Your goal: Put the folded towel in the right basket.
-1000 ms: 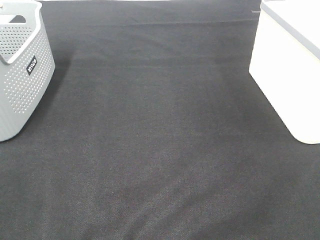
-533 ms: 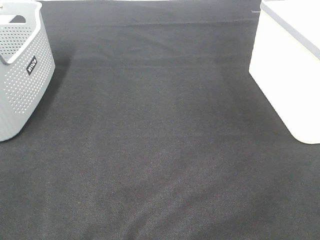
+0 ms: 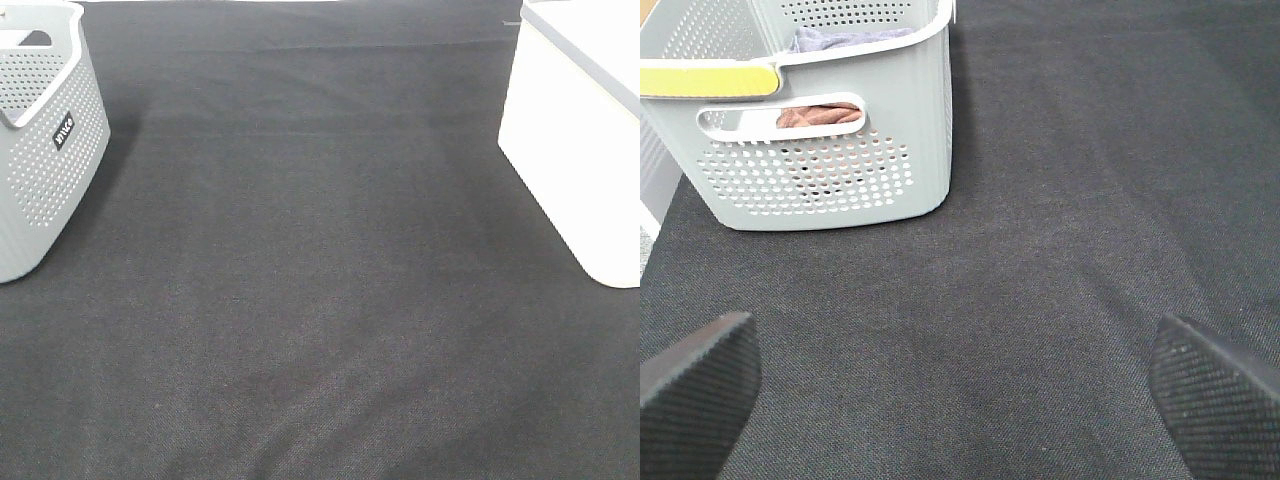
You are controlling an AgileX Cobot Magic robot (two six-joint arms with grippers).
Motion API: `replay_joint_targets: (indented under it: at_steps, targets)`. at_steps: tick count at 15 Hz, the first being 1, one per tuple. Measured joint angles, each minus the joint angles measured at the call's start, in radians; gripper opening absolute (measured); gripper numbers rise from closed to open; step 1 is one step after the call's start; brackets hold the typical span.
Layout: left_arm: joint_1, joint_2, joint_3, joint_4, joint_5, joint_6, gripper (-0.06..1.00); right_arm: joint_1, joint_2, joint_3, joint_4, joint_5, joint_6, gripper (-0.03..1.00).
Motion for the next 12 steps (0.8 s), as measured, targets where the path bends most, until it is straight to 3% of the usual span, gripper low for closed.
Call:
replay_joint_targets:
  at_steps: [12]
  targets:
    - [0.0,0.0,0.0,0.0,0.0,0.0,0.99,0.0,0.0,0.002,-0.001,-0.009,0.0,0.94]
